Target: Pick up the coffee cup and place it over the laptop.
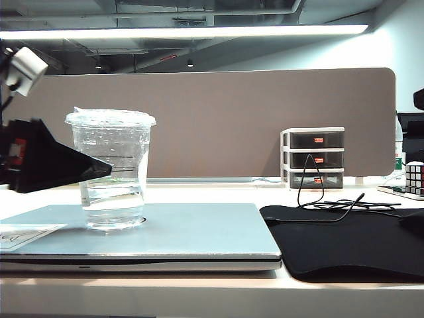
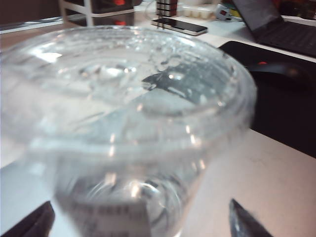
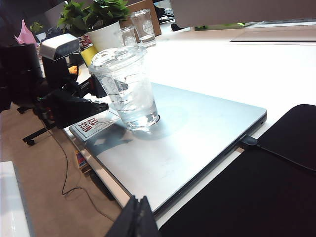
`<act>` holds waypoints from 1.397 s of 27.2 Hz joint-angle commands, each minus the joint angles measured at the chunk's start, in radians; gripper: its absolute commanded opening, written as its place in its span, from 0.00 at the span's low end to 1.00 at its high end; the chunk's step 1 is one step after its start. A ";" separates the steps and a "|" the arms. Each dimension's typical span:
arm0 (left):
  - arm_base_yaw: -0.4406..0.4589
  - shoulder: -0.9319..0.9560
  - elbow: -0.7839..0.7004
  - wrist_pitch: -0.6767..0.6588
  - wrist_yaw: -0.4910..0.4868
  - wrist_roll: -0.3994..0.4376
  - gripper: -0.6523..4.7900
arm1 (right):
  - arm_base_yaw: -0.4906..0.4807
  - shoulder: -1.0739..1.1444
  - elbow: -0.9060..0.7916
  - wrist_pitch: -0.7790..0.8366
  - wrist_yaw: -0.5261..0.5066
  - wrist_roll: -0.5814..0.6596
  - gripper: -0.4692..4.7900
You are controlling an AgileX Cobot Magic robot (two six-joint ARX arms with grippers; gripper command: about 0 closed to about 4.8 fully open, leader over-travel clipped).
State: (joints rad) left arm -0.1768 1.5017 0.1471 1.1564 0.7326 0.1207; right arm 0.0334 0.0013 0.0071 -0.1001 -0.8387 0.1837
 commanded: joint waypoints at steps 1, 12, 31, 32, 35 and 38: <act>-0.001 -0.061 -0.049 0.013 -0.078 -0.008 1.00 | 0.000 -0.002 -0.006 0.025 -0.002 0.000 0.08; -0.002 -0.282 -0.141 -0.040 -0.350 -0.071 0.98 | 0.002 -0.002 -0.006 0.038 -0.012 0.000 0.08; -0.001 -0.478 -0.141 -0.048 -0.436 -0.084 0.11 | 0.000 -0.002 -0.006 0.103 0.276 -0.036 0.08; -0.001 -0.497 -0.141 -0.050 -0.447 -0.084 0.11 | 0.000 -0.002 -0.006 0.108 0.296 -0.036 0.08; -0.001 -0.576 -0.138 -0.110 -0.474 -0.084 0.11 | 0.000 -0.002 -0.006 0.130 0.344 -0.039 0.08; -0.001 -0.722 -0.124 -0.321 -0.487 -0.085 0.11 | 0.000 -0.002 -0.006 0.135 0.370 -0.069 0.08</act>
State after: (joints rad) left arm -0.1768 0.8131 0.0147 0.9173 0.2493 0.0353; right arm 0.0334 0.0013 0.0071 0.0185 -0.4744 0.1310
